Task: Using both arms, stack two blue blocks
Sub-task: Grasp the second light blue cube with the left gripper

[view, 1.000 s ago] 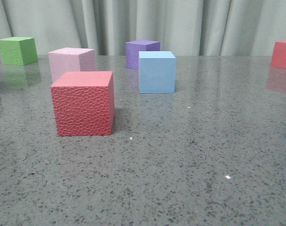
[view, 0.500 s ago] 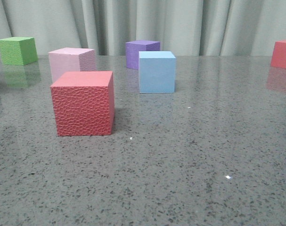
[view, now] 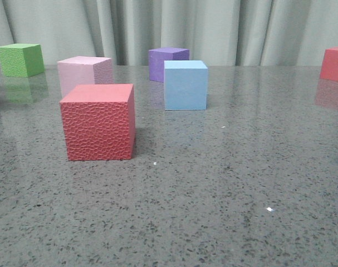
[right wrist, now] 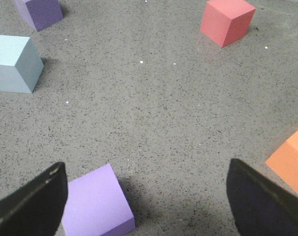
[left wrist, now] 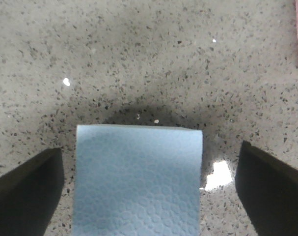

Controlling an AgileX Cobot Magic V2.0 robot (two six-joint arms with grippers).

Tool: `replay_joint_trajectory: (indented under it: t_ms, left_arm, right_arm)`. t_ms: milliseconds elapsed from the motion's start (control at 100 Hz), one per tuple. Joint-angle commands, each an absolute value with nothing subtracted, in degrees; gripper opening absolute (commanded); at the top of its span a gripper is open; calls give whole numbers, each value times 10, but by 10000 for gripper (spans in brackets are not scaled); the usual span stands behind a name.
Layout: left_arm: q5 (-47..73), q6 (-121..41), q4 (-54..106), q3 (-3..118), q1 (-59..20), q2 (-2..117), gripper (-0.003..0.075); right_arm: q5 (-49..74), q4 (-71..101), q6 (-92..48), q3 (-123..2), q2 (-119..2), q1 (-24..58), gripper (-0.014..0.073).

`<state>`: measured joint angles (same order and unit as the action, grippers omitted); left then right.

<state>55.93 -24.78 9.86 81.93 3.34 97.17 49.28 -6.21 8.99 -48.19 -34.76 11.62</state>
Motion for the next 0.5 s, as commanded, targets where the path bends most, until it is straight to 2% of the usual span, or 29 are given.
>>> replay_joint_trajectory:
  t_ms: [0, 250, 490]
  left_arm:
    - [551, -239, 112, 833, 35, 955, 681]
    - [566, -238, 112, 833, 35, 964, 678]
    - [571, -238, 106, 833, 35, 964, 592]
  right_arm:
    - [453, -72, 87, -495, -349, 112, 646]
    - [453, -72, 87, -495, -349, 112, 646]
    - [453, -72, 87, -495, -349, 112, 646]
